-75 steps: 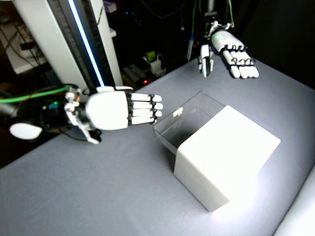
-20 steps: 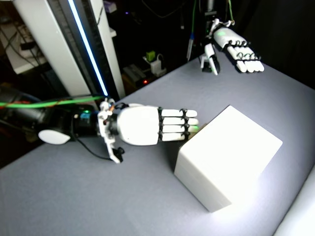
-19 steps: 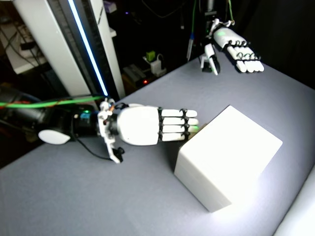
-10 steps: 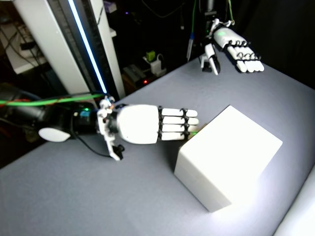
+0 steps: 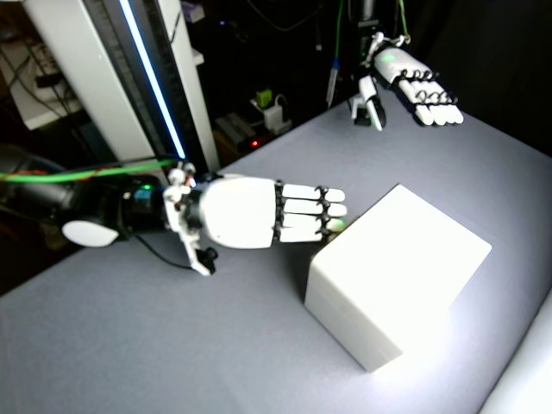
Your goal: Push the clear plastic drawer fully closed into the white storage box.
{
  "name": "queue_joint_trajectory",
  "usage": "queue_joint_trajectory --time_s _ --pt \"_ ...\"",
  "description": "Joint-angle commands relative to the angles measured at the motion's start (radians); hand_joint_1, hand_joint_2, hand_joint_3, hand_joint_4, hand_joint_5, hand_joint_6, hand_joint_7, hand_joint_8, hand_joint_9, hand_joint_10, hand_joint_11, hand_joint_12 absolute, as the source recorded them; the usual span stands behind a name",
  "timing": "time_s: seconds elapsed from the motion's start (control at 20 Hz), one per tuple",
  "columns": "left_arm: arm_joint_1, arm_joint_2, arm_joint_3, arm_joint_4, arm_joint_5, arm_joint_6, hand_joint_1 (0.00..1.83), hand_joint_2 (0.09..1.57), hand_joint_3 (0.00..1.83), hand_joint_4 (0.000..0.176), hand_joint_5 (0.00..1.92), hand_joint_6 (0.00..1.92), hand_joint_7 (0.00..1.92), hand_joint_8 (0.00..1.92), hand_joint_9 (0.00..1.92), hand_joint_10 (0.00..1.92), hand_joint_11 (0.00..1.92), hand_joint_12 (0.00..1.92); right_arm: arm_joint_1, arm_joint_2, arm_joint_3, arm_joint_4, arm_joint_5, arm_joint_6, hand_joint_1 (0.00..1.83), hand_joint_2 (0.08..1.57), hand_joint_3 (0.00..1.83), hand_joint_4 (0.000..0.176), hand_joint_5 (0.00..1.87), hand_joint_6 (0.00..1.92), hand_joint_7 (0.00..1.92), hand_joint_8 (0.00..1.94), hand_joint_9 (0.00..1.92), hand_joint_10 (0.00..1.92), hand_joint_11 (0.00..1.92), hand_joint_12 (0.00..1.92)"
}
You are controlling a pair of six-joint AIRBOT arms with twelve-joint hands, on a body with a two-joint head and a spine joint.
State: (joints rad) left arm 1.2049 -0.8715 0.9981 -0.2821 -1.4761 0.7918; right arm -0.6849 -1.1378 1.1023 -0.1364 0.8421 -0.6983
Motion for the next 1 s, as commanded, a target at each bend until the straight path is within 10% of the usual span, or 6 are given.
queue_joint_trajectory --time_s 0.0,0.3,0.35,0.5,0.65,0.95 --pt "0.001 0.007 -0.001 -0.012 -0.134 -0.001 0.62 1.44 0.0 0.0 0.02 0.0 0.0 0.0 0.0 0.0 0.0 0.0 0.004 0.017 -0.015 -0.011 0.155 0.02 0.27 1.42 0.0 0.0 0.35 0.03 0.45 0.02 0.48 0.06 0.0 1.36" --pt "0.007 0.009 -0.005 -0.014 -0.143 -0.001 0.62 1.44 0.0 0.0 0.0 0.0 0.0 0.0 0.0 0.0 0.0 0.0 -0.061 0.114 -0.087 -0.027 0.295 0.062 0.49 1.43 0.0 0.0 0.75 0.03 1.02 0.04 0.74 0.86 0.42 1.65" --pt "0.01 0.009 -0.005 -0.014 -0.147 -0.001 0.64 1.44 0.0 0.0 0.0 0.0 0.0 0.0 0.0 0.0 0.0 0.0 -0.084 0.138 -0.1 -0.008 0.332 0.062 0.79 1.38 0.0 0.0 0.6 1.3 1.06 0.08 0.75 1.06 0.51 1.66" --pt "0.013 0.01 -0.007 -0.016 -0.155 -0.001 0.67 1.44 0.0 0.0 0.01 0.0 0.0 0.0 0.0 0.0 0.0 0.0 -0.153 0.208 -0.136 0.067 0.428 0.037 0.81 1.4 0.0 0.0 0.5 1.68 0.87 0.96 0.84 1.54 0.79 1.88" --pt "0.015 0.01 -0.008 -0.02 -0.163 -0.001 0.63 1.45 0.0 0.0 0.0 0.0 0.0 0.0 0.0 0.0 0.0 0.0 -0.233 0.275 -0.172 0.174 0.531 -0.027 0.53 1.39 0.0 0.0 0.37 0.27 0.52 0.3 0.4 0.7 0.04 1.6" --pt "0.016 0.013 -0.01 -0.026 -0.183 0.002 0.62 1.39 0.0 0.0 0.0 0.0 0.0 0.0 0.0 0.0 0.0 0.0 -0.414 0.34 -0.201 0.391 0.706 -0.077 0.22 1.4 0.0 0.019 0.01 0.0 0.0 0.0 0.0 0.0 0.0 0.0"
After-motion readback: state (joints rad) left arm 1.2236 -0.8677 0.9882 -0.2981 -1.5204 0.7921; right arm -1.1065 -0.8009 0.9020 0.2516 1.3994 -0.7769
